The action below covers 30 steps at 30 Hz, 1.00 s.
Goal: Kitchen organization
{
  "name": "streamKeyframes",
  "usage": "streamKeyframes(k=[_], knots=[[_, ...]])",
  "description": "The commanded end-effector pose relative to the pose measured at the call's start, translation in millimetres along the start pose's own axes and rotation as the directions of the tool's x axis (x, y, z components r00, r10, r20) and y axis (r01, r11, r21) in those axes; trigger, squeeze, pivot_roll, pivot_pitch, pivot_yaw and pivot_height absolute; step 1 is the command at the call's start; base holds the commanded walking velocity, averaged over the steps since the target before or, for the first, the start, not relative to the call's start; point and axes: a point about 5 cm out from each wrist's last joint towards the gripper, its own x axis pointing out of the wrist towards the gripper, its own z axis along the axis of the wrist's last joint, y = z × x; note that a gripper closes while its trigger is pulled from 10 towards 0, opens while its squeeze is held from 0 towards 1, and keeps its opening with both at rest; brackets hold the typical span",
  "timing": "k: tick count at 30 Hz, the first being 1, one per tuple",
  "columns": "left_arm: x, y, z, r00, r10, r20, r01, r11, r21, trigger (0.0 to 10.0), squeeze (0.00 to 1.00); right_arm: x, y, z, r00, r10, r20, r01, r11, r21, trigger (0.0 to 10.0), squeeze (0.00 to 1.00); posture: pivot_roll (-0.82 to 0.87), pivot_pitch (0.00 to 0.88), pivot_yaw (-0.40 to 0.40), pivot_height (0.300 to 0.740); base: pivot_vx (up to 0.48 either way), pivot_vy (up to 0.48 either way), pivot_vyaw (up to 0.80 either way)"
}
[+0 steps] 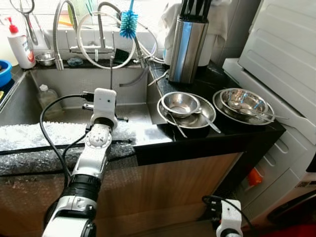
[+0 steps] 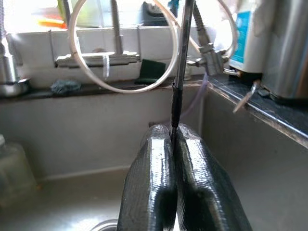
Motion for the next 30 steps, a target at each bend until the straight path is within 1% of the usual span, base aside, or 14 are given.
streamKeyframes(k=[1, 2, 3, 5, 7, 10, 11, 12, 13, 14, 17, 18, 22, 30], knots=[[7.3, -2.0, 7, 1.0, 0.002, -0.005, -0.003, 0.998, -0.055, 10.0, 0.0, 2.3, -2.9, 0, 1.0, -0.004, -0.006, 0.004, 1.0, 0.011, 10.0, 0.0, -0.1, 0.0, -0.052, 0.74, 0.0, 0.0, 0.0], [15.0, -2.7, 14, 1.0, 0.019, -0.017, -0.021, 0.991, -0.134, 10.0, 0.0, 2.7, -0.7, -6, 0.999, 0.009, -0.037, -0.009, 1.0, 0.002, 10.0, 0.0, -0.1, 0.0, -0.05, 0.74, 0.0, 0.0, 0.0], [22.4, -4.3, 21, 1.0, 0.023, -0.021, -0.026, 0.983, -0.18, 10.0, 0.0, 2.2, 1.4, -10, 0.998, 0.021, -0.057, -0.021, 1.0, 0.0, 10.0, 0.0, -0.1, 0.0, -0.05, 0.74, 0.0, 0.0, 0.0], [29.4, -4.9, 28, 0.999, 0.028, -0.017, -0.03, 0.984, -0.175, 10.0, 0.0, 1.5, 3.3, -14, 0.997, 0.027, -0.073, -0.027, 1.0, -0.006, 10.0, 0.0, -0.09, 0.0, -0.045, 0.74, 0.0, 0.0, 0.0], [36.3, -6.6, 33, 1.0, 0.013, -0.023, -0.016, 0.991, -0.136, 10.0, 0.0, 0.8, 5.6, -18, 0.995, 0.038, -0.09, -0.039, 0.999, -0.009, 10.0, 0.0, -0.09, 0.0, -0.04, 0.74, 0.0, 0.0, 0.0], [41.1, -11.7, 30, 0.996, -0.038, -0.078, 0.039, 0.999, 0.017, 10.0, 0.0, -0.4, 7.8, -22, 0.993, 0.04, -0.111, -0.041, 0.999, -0.004, 10.0, 0.0, -0.09, 0.0, -0.035, 0.74, 0.0, 0.0, 0.0], [41.1, -11.7, 30, 0.996, -0.038, -0.078, 0.039, 0.999, 0.017, 10.0, 0.0, -0.4, 7.8, -22, 0.993, 0.04, -0.111, -0.041, 0.999, -0.004, 10.0, 0.0, -0.09, 0.0, -0.035, 0.74, 0.0, 0.0, 0.0], [42.4, -14.4, 25, 0.992, -0.061, -0.114, 0.073, 0.992, 0.105, 10.0, 0.0, -1.1, 8.8, -25, 0.992, 0.041, -0.122, -0.042, 0.999, 0.002, 10.0, 0.0, -0.09, 0.0, -0.029, 0.74, 0.0, 0.0, 0.0], [42.4, -14.4, 25, 0.992, -0.061, -0.114, 0.073, 0.992, 0.105, 10.0, 0.0, -1.1, 8.8, -25, 0.992, 0.041, -0.122, -0.042, 0.999, 0.002, 10.0, 0.0, -0.09, 0.0, -0.029, 0.74, 0.0, 0.0, 0.0], [42.9, -13.8, 20, 0.988, -0.062, -0.139, 0.081, 0.987, 0.136, 10.0, 0.0, -1.9, 10.2, -28, 0.99, 0.044, -0.137, -0.044, 0.999, 0.002, 10.0, 0.0, -0.09, 0.0, -0.024, 0.74, 0.0, 0.0, 0.0], [43.0, -11.7, 14, 0.984, -0.049, -0.17, 0.074, 0.987, 0.145, 10.0, 0.0, -2.5, 11.6, -30, 0.988, 0.047, -0.147, -0.048, 0.999, -0.004, 10.0, 0.0, -0.09, 0.0, -0.022, 0.74, 0.0, 0.0, 0.0], [40.2, -9.9, 1, 0.974, -0.041, -0.224, 0.078, 0.984, 0.158, 10.0, 0.0, -2.8, 12.6, -31, 0.987, 0.05, -0.151, -0.052, 0.999, -0.007, 10.0, 0.0, -0.09, 0.0, -0.019, 0.74, 0.0, 0.0, 0.0], [37.4, -9.6, -7, 0.967, -0.041, -0.253, 0.079, 0.987, 0.142, 10.0, 0.0, -2.9, 13.6, -31, 0.988, 0.051, -0.143, -0.052, 0.999, -0.006, 10.0, 0.0, -0.1, 0.0, -0.017, 0.74, 0.0, 0.0, 0.0], [33.6, -13.4, -21, 0.945, -0.038, -0.326, 0.055, 0.998, 0.043, 10.0, 0.0, -5.1, 10.1, -35, 0.987, 0.047, -0.152, -0.049, 0.999, -0.007, 10.0, 0.0, -0.1, 0.0, -0.016, 0.74, 0.0, 0.0, 0.0]])
